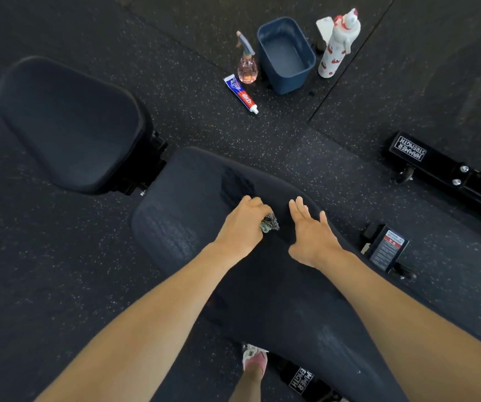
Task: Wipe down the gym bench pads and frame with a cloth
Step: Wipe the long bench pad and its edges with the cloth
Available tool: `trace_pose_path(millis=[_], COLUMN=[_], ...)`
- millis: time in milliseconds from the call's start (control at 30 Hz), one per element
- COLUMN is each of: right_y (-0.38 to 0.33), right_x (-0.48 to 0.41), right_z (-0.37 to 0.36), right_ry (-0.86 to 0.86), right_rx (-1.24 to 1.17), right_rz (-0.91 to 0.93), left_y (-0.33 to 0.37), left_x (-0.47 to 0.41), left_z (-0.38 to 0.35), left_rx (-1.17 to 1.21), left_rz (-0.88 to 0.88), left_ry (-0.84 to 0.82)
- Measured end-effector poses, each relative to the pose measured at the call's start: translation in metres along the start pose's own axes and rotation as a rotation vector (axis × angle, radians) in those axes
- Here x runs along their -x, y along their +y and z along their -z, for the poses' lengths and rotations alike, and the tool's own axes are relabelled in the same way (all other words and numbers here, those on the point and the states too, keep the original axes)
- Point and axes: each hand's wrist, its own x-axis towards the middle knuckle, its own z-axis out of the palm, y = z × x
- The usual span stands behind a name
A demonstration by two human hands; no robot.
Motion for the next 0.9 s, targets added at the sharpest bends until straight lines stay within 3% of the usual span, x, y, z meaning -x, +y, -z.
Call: trace_pose_path(millis=[100,200,300,500,633,733,800,900], right_y=[-0.002,-0.004,-0.001,0.005,0.005,0.006,0.006,0.006], right_x=[0.005,0.010,0.005,-0.005,-0.004,-0.003,-0.004,-0.004], right_z=[0.000,0.003,0.001,0.005,0.001,-0.003,-0.003,-0.001], right_ry=[0.001,-0.021,-0.002,-0.012,0.010,0.019,0.021,0.009], right_rx=[-0.019,-0.033,-0.013,-0.005,0.007,0.015,0.019,0.022], right_rz=[-0.011,-0.039,-0.021,0.004,0.012,0.019,0.016,0.008], left_y=[-0.018,-0.012,0.011,0.029,-0.008,-0.009,0.002,0.002], left_x=[-0.004,-0.008,-0.002,0.024,0.001,-0.012,-0.003,0.015], left_z=[0.009,0.001,-0.021,-0.042,-0.010,-0.003,-0.013,-0.025], left_rx=[0.070,0.091,0.113,0.105,0.086,0.056,0.023,-0.080], left_rz=[0.237,0.345,0.255,-0.043,0.196,0.269,0.208,-0.023], left_ry=[0.257,0.351,0.330,0.123,0.365,0.386,0.337,0.229])
